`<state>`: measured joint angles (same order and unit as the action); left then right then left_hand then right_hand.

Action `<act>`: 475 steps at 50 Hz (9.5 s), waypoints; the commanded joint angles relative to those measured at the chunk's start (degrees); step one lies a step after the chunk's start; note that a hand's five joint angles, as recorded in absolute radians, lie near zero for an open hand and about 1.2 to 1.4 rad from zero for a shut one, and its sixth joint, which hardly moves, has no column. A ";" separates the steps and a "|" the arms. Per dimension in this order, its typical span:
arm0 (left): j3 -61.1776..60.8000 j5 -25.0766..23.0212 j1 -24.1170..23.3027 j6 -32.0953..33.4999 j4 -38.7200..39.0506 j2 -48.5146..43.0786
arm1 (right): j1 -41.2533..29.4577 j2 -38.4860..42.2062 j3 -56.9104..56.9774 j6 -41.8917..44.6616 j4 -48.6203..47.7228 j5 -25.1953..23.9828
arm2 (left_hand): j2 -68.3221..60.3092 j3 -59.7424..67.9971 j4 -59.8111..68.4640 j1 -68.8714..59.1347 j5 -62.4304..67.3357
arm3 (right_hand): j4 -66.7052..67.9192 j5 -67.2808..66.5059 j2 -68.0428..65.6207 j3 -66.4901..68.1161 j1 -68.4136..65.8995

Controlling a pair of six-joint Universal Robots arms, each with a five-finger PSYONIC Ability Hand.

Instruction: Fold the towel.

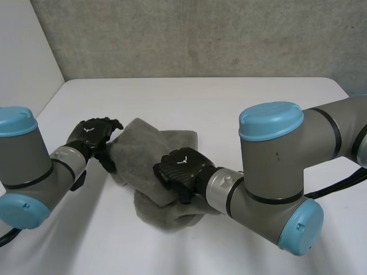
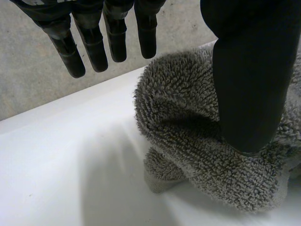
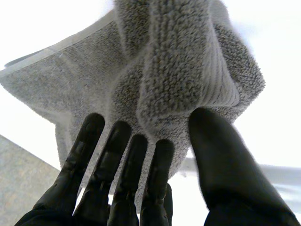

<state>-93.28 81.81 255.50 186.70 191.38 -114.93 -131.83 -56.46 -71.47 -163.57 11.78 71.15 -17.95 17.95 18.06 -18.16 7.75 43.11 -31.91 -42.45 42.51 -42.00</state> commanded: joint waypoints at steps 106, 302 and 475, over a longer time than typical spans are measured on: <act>38.34 0.20 -29.88 -8.63 -19.81 -17.34 | 24.95 22.18 48.79 18.82 12.74 14.98 | -33.30 33.30 33.19 -33.09 33.50 | -33.11 31.91 32.45 -32.51 32.00; -0.15 3.54 -3.07 5.87 -8.92 3.92 | 20.74 5.92 -8.69 8.27 -12.13 -1.72 | -62.05 62.05 61.94 -61.84 62.25 | 25.34 -26.55 -26.00 25.94 -26.45; 10.66 -5.16 3.17 0.51 -18.32 3.83 | 20.65 -4.54 -2.01 4.40 -2.99 4.96 | 5.38 -5.38 -5.49 5.60 -5.18 | -33.11 31.91 32.45 -32.51 32.00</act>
<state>-74.44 76.68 258.90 186.97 170.88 -116.86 -106.61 -59.28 -66.89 -156.64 9.48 73.27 -10.92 11.10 11.11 -11.56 2.04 15.07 -3.62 -14.88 14.23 -13.23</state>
